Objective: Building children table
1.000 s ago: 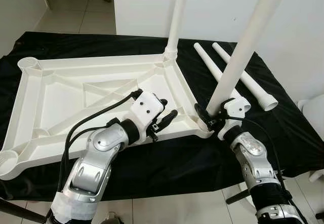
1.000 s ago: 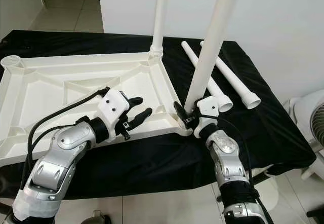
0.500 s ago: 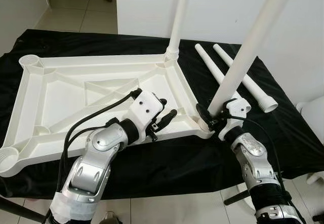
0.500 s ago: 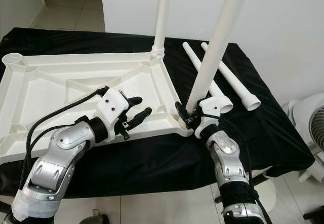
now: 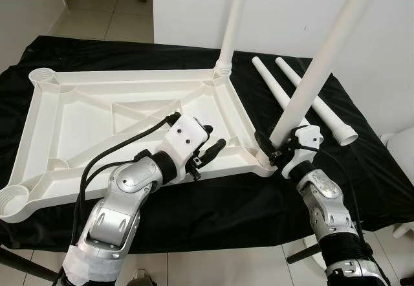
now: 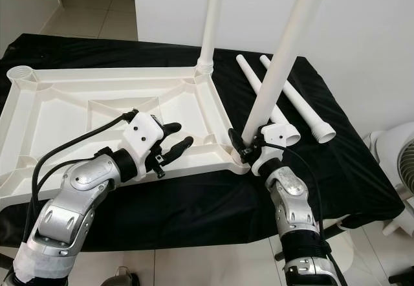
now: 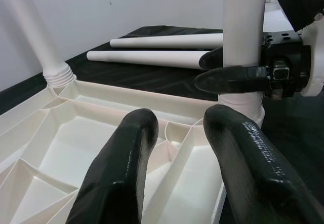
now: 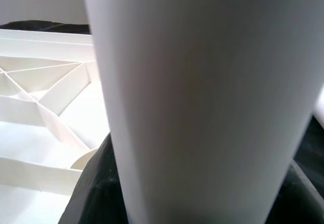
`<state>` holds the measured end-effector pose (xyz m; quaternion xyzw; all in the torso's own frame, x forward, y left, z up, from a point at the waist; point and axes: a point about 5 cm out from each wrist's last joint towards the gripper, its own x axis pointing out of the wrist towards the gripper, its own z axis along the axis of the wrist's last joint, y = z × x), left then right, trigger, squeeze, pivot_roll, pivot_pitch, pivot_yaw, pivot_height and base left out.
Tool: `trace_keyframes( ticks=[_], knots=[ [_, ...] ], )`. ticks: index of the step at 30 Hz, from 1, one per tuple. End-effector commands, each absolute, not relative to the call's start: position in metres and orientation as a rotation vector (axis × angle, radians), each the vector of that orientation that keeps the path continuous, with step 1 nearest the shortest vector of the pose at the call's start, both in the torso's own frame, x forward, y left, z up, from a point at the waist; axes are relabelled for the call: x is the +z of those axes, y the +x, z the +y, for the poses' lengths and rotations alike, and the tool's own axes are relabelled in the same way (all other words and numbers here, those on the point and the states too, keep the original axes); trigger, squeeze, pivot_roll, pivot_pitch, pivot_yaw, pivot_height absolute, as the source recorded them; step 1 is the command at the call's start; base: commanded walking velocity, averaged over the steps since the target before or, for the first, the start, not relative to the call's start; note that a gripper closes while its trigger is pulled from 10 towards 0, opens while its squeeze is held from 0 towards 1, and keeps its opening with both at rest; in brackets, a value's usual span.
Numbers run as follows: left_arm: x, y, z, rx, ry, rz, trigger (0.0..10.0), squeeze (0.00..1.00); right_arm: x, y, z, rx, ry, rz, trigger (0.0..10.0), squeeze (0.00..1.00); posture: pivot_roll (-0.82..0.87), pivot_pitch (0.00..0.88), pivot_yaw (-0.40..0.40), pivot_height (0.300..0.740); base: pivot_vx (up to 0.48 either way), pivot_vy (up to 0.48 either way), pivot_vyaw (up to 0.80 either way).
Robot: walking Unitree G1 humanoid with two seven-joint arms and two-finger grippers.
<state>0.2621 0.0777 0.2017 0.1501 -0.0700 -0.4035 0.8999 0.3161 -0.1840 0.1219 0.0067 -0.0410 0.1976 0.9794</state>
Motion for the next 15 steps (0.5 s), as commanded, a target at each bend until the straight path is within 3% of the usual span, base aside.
trace_keyframes(
  ticks=[1,15],
  knots=[
    [0.2063,0.2629,0.0780,-0.802,0.298,-0.162,10.0,0.00,0.0701,0.3003,-0.2027,0.261,0.156,0.168,10.0,0.00,0.11,0.099,-0.052,0.740,0.000,0.000,0.00],
    [0.2074,0.2625,0.0787,-0.802,0.301,-0.164,10.0,0.00,0.0648,0.2998,-0.2095,0.206,0.207,0.181,10.0,0.00,0.12,0.098,-0.050,0.740,0.000,0.000,0.00]
  ],
)
